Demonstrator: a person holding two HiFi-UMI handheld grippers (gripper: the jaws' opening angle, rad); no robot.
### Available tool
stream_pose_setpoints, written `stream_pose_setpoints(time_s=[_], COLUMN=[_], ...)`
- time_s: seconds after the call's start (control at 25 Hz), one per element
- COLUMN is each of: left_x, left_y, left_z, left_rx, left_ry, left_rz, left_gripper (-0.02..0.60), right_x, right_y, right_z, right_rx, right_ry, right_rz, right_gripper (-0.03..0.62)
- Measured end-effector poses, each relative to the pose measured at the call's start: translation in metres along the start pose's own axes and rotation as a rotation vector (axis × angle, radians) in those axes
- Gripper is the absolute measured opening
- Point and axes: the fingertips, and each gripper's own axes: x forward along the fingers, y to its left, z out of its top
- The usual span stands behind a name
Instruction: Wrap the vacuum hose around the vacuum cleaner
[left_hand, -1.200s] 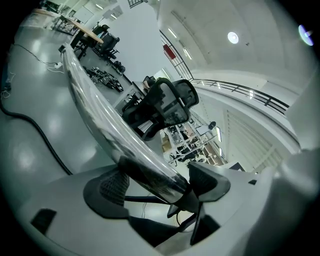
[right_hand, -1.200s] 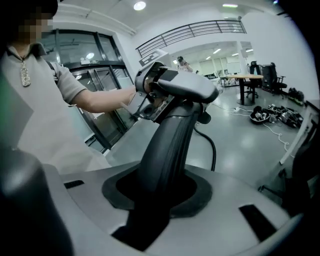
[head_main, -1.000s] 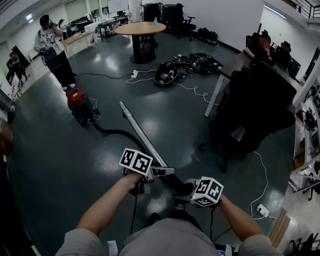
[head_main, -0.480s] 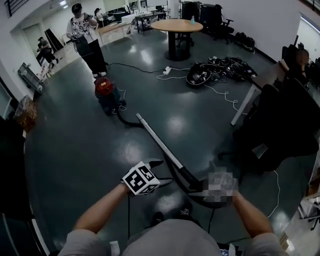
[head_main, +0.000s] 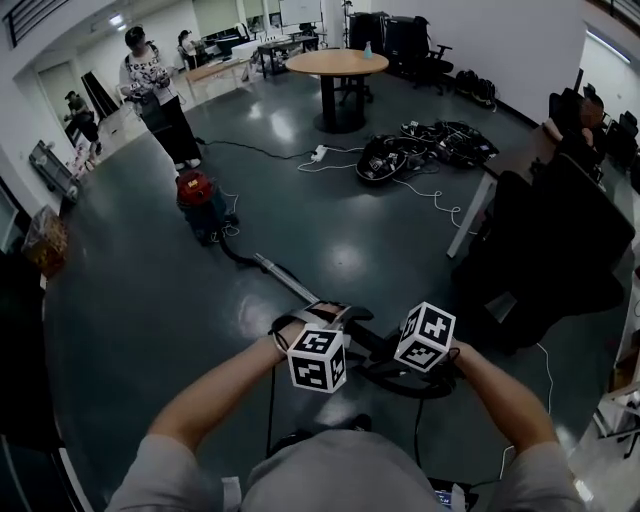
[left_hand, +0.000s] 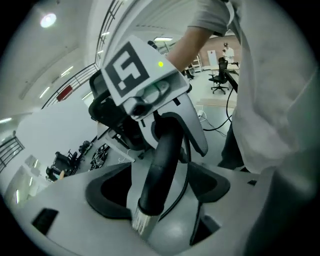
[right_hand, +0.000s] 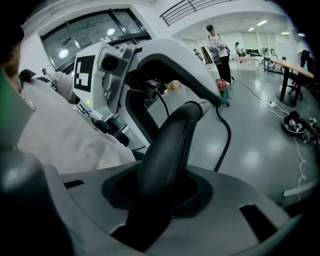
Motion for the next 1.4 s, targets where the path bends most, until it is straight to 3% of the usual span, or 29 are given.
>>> stream_pose_setpoints(time_s=[0.16,0.32,0.44,0.6,0.72,0.84,0.96,1.08,1.28,1.4], left_x=[0.021,0.026,0.031,0.035,0.036,0.036,0.034,0.028,0.015,0.004], left_y=[0.0,0.0,0.014,0.016,0.018,0.03,0.043,0.061,0.09,0.112], left_z=[0.01,0.007,-0.004,-0.012,-0.023,-0.048,-0.074,-0.093,-0.119,-0.131], left_rx=[0.098,0.147,0.06,-0.109,-0.15,-0.139,-0.13,-0.152,-0.2,-0.243], left_ry=[0.022,-0.008,-0.031,-0.067,-0.097,-0.088,-0.088,-0.123,-0.174,-0.226], left_rz=[-0.042,-0.034,-0.071,-0.197,-0.233,-0.239,-0.243,-0.243,-0.215,-0.18], left_gripper=[0.36,0.228,0.135,0.123,0.123,0.123,0.123,0.122,0.121,0.121], right_x=[-0.015,-0.022,-0.027,-0.032,-0.03,-0.032,-0.046,-0.067,-0.125,-0.149], right_y=[0.001,-0.006,-0.026,-0.04,-0.054,-0.072,-0.086,-0.091,-0.095,-0.081], right_z=[0.003,0.004,0.012,0.015,0.024,0.046,0.075,0.111,0.174,0.21], right_rx=[-0.033,-0.075,-0.08,-0.059,-0.111,-0.178,-0.197,-0.205,-0.202,-0.182], right_ry=[0.054,0.105,0.147,0.253,0.292,0.299,0.268,0.199,0.015,-0.147], right_rz=[-0.004,-0.043,-0.083,-0.115,-0.228,-0.365,-0.48,-0.584,-0.841,-0.924], right_gripper=[0.129,0.127,0.136,0.138,0.138,0.153,0.219,0.227,0.227,0.227])
